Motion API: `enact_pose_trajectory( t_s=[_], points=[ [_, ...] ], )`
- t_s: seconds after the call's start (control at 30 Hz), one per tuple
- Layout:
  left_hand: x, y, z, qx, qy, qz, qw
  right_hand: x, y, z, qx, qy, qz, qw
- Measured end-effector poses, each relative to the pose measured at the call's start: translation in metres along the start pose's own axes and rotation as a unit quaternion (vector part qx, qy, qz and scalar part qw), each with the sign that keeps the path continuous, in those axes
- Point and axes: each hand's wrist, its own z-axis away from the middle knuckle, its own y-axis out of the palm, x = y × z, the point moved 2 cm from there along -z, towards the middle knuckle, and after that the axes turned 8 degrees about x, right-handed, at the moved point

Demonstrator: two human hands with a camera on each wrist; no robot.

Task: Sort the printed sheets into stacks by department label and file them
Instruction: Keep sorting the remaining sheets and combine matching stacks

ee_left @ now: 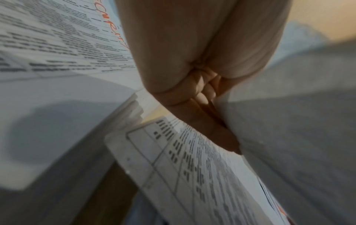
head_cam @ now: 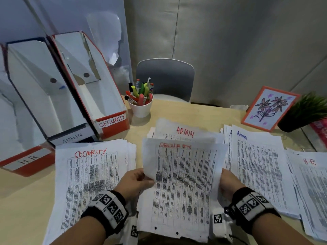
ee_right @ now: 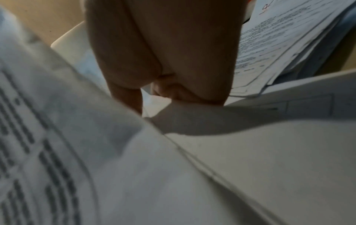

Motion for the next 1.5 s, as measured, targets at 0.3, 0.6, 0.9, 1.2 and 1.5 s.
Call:
enact_pose_trajectory(
  t_s=[0.3, 0.6, 0.9, 1.2, 1.5],
  points=[
    [0.02, -0.053, 0.012, -0.125, -0.016, -0.015, 0.992, -0.011, -0.016, -0.008, -0.04, -0.043, 0.128, 0.99],
    [0.055, -0.163, 0.079, -0.311, -0.064, -0.048, 0.947, 0.0, -0.022, -0.009, -0.092, -0.073, 0.227, 0.967],
    [0.077, -0.181, 0.084, -0.367, -0.12, -0.102, 0.917, 0.004, -0.017, -0.006, -0.103, -0.066, 0.218, 0.968],
    [0.064, -0.175, 0.086, -0.36, -0.114, -0.129, 0.917, -0.001, -0.022, -0.009, -0.099, -0.059, 0.204, 0.972],
    [0.03, -0.181, 0.096, -0.327, -0.077, -0.208, 0.919, -0.013, -0.034, -0.025, -0.104, -0.053, 0.197, 0.973]
  ],
)
